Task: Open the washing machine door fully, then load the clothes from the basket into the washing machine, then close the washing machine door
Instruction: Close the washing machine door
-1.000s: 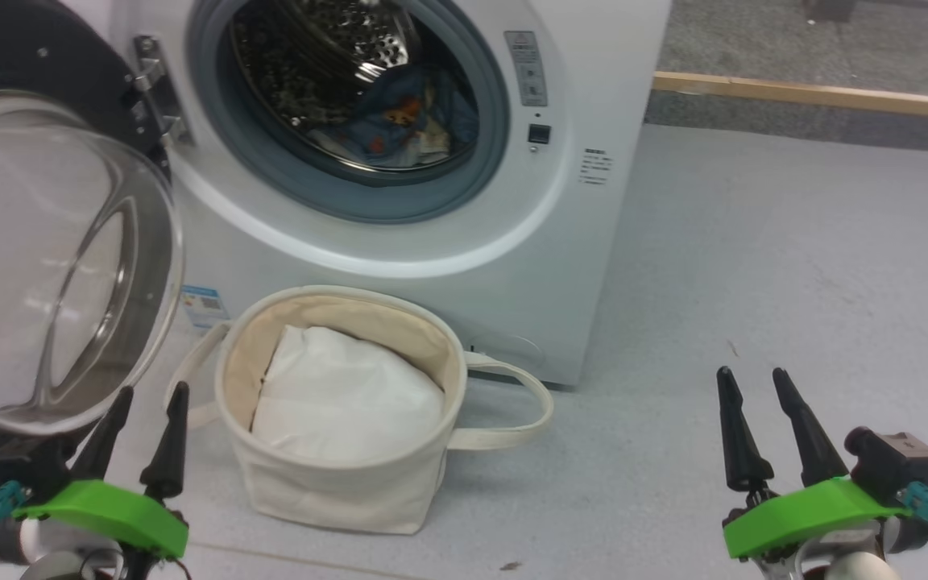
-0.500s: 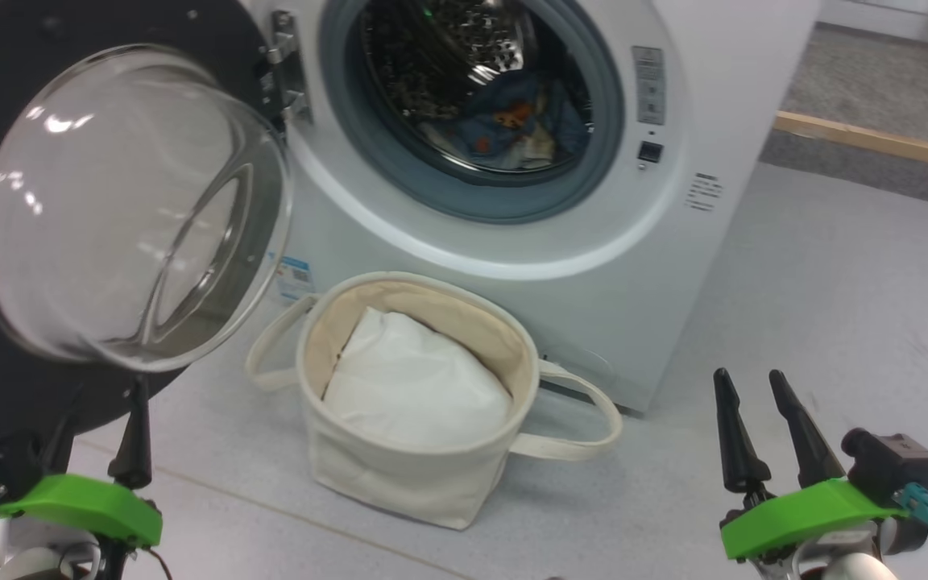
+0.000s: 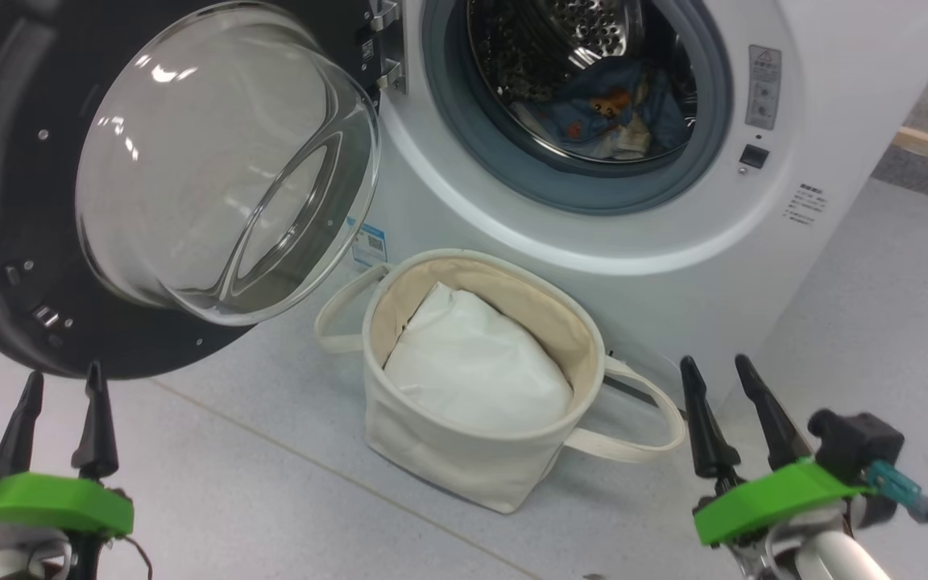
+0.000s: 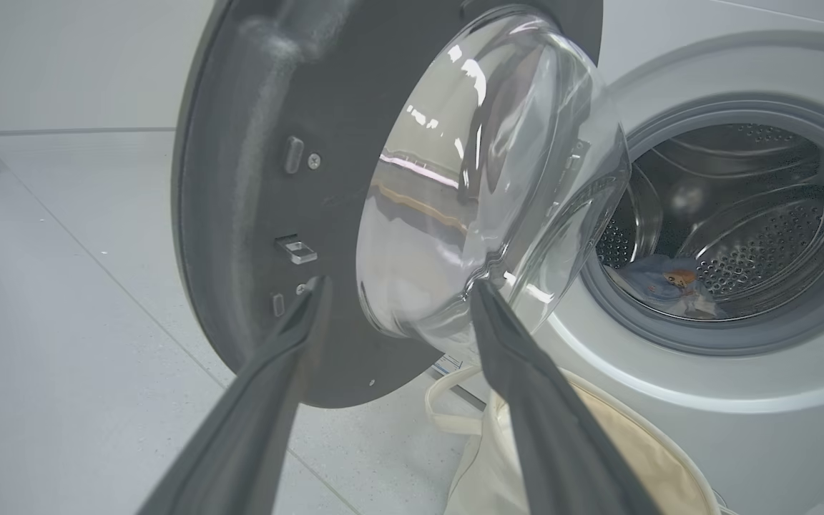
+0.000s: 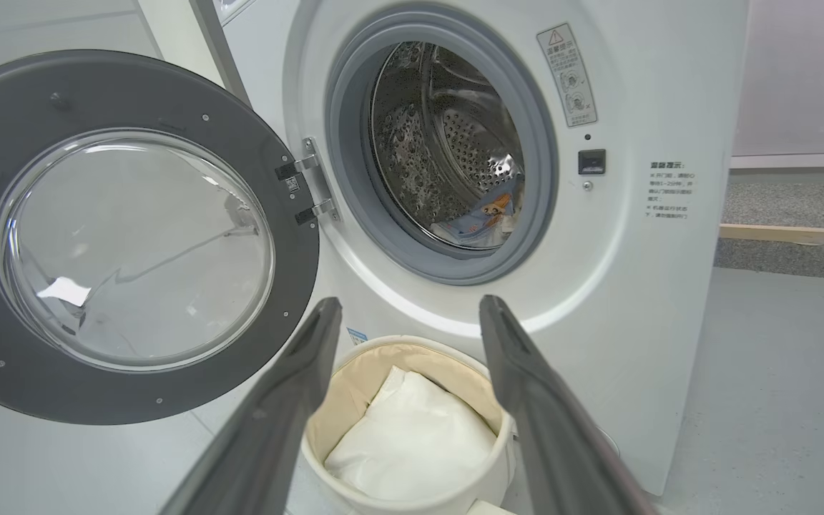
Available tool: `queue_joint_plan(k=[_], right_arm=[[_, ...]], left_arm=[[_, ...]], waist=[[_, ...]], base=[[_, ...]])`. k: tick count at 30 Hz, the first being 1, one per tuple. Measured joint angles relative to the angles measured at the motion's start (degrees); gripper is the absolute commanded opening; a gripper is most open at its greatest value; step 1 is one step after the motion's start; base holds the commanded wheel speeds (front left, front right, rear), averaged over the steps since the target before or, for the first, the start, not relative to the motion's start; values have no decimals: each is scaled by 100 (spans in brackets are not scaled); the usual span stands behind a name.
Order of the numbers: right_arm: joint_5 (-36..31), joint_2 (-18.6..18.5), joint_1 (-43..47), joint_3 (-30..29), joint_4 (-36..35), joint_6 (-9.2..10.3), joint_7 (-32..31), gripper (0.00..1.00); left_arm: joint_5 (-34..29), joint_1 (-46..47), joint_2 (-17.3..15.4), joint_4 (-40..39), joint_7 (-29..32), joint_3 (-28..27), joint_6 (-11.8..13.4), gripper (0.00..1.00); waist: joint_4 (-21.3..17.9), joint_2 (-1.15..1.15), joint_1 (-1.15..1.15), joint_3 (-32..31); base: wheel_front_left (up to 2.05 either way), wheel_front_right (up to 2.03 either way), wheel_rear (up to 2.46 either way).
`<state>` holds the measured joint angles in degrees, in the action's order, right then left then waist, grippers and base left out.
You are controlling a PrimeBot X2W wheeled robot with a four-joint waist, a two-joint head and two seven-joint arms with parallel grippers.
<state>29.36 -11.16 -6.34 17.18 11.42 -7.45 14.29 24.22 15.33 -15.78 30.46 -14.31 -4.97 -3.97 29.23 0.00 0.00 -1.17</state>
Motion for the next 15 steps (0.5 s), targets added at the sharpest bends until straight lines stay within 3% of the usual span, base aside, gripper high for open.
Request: queue_joint_plan(k=[15], right_arm=[[272, -86, -864, 655, 389, 0, 0, 100]], left_arm=[[-94, -408, 158, -488, 0, -771, -11, 100]], waist=[[171, 0, 0, 265]], base=[[0, 0, 0]])
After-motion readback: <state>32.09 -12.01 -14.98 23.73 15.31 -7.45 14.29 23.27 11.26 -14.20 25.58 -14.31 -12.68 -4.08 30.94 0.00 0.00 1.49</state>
